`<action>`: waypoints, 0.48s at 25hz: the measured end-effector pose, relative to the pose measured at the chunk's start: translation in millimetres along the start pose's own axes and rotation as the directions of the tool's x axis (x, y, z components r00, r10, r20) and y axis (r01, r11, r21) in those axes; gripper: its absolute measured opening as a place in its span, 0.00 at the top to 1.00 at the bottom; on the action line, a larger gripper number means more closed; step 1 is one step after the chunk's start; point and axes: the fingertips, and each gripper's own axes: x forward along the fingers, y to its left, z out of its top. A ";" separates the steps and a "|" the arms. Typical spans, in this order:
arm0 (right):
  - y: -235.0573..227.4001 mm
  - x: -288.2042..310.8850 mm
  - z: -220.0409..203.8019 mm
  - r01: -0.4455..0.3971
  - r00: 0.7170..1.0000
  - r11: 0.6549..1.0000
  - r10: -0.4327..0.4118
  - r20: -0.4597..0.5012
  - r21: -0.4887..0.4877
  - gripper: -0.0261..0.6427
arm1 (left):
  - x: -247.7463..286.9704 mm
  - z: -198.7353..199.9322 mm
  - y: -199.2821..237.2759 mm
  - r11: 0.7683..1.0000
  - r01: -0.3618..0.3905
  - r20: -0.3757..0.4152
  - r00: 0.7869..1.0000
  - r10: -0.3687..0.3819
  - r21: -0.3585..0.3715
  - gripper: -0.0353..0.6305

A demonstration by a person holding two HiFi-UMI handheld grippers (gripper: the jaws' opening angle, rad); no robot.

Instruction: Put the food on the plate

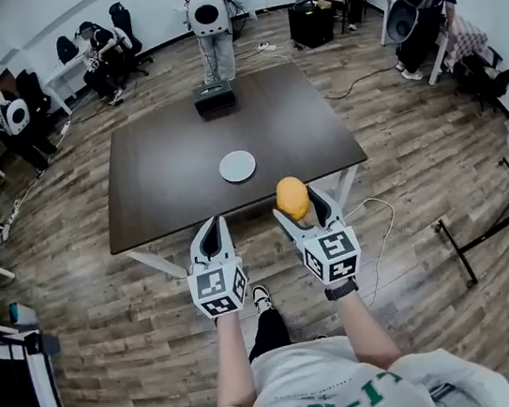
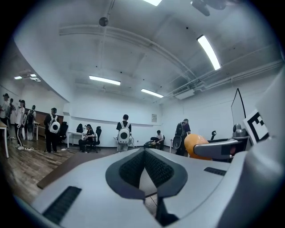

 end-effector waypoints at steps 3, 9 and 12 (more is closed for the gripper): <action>-6.5 66.1 14.0 0.000 1.000 1.000 0.000 -0.007 -0.012 0.43 | 59.4 12.8 31.2 0.999 0.034 0.013 0.999 -0.034 0.003 0.93; 0.6 183.8 52.0 0.007 1.000 0.999 -0.006 0.016 -0.032 0.43 | 151.1 36.9 110.6 0.998 0.059 0.025 0.998 -0.059 0.000 0.93; 4.1 233.5 51.9 0.000 1.000 0.999 -0.001 -0.008 -0.032 0.43 | 186.7 32.9 144.7 0.997 0.069 0.014 0.998 -0.069 -0.028 0.93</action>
